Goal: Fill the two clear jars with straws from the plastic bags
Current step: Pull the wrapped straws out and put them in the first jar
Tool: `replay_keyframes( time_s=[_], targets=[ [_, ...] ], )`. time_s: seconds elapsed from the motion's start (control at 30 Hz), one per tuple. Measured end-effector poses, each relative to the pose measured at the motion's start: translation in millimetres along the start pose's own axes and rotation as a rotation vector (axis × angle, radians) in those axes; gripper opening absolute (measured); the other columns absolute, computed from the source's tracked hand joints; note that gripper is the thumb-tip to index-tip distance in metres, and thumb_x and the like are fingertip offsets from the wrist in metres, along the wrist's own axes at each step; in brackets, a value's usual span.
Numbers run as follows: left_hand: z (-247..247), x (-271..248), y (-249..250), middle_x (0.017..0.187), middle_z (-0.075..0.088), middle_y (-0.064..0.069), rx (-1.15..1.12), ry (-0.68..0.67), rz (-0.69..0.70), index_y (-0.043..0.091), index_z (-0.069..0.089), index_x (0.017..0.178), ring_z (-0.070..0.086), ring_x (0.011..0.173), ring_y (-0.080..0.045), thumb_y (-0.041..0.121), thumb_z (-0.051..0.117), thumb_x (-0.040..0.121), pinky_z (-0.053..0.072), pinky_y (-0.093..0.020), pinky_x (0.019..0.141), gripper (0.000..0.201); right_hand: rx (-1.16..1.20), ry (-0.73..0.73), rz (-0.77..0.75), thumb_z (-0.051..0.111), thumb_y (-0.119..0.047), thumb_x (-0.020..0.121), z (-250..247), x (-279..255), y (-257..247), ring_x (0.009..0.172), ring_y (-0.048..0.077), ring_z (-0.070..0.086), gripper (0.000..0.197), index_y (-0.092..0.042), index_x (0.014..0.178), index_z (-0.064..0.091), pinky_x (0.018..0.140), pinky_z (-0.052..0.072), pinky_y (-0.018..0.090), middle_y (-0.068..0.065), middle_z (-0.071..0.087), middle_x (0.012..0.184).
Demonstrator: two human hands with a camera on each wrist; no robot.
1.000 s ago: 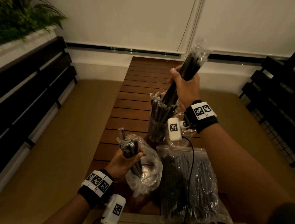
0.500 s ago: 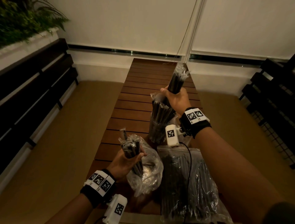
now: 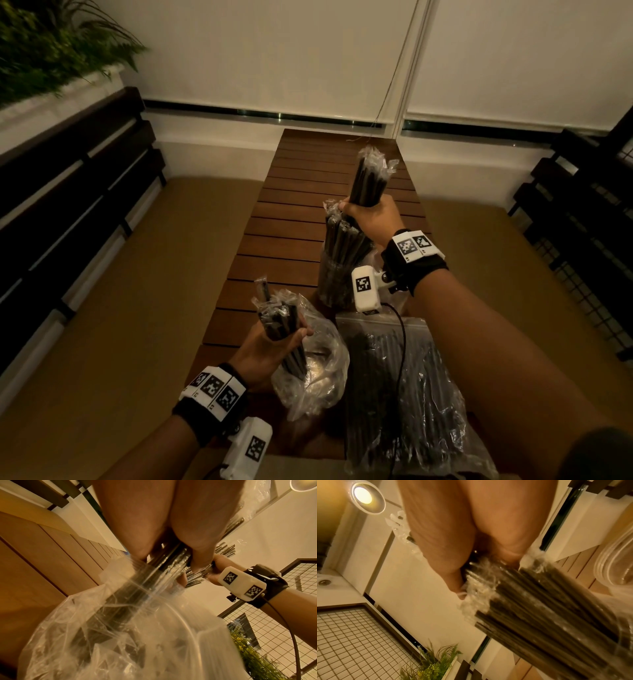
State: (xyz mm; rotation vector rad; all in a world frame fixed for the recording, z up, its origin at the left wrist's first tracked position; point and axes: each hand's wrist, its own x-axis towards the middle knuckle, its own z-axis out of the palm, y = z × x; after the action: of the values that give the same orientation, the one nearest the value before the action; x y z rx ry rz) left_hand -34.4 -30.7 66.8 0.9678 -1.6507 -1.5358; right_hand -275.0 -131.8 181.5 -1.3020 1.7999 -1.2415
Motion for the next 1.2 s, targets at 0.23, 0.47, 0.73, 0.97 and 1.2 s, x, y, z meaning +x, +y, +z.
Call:
replay_keyframes(
  time_s=[0.23,0.47,0.73,0.97,1.2],
  targets=[
    [0.9,-1.7,1.7,0.101,0.07,-0.017,0.01,-0.004,0.0,0.009,0.062,0.092,0.069,0.099,-0.023,0.002,0.06,0.09,0.055,-0.034,0.09,0.007,0.025,-0.035,0.017,0.077,-0.062,0.054,4.0,-12.8,5.1,0.097,0.022,0.071,0.05,-0.025,0.088,0.076,0.094,0.056,0.05,-0.001,0.077,0.096],
    [-1.5,-0.7,-0.4,0.101,0.071,-0.016,-0.009,0.001,0.0,0.011,0.064,0.092,0.069,0.099,-0.022,0.008,0.064,0.089,0.055,-0.034,0.091,0.004,0.066,0.131,-0.157,0.088,-0.035,0.071,-11.8,-24.1,-15.3,0.118,0.018,0.061,0.073,-0.022,0.132,0.051,0.102,0.052,0.044,-0.001,0.064,0.127],
    [-1.5,0.5,-3.7,0.102,0.069,-0.018,-0.025,-0.006,-0.001,0.008,0.062,0.091,0.069,0.099,-0.02,-0.001,0.059,0.09,0.056,-0.025,0.086,0.009,-0.038,0.323,-0.427,0.079,-0.06,0.072,-36.7,-10.4,-58.7,0.14,0.018,0.043,0.096,-0.025,0.15,0.034,0.113,0.041,0.038,0.002,0.044,0.153],
    [-4.0,-0.7,-7.4,0.102,0.07,-0.017,-0.01,-0.022,0.012,0.004,0.062,0.096,0.07,0.099,-0.019,0.001,0.059,0.091,0.055,-0.025,0.088,0.007,-0.696,-0.056,-0.509,0.026,-0.058,0.102,-20.5,6.2,-54.0,0.141,0.021,0.041,0.056,-0.024,0.141,0.05,0.118,0.029,0.053,0.002,0.045,0.153],
    [-1.7,-0.2,-4.9,0.099,0.066,-0.017,-0.086,-0.008,0.016,-0.003,0.059,0.096,0.07,0.094,-0.014,-0.007,0.057,0.09,0.056,-0.023,0.085,0.008,-1.0,-0.264,-0.339,0.045,-0.075,0.087,11.8,2.6,5.5,0.146,0.028,0.032,0.075,-0.029,0.145,0.041,0.115,0.025,0.061,-0.001,0.04,0.155]
  ],
)
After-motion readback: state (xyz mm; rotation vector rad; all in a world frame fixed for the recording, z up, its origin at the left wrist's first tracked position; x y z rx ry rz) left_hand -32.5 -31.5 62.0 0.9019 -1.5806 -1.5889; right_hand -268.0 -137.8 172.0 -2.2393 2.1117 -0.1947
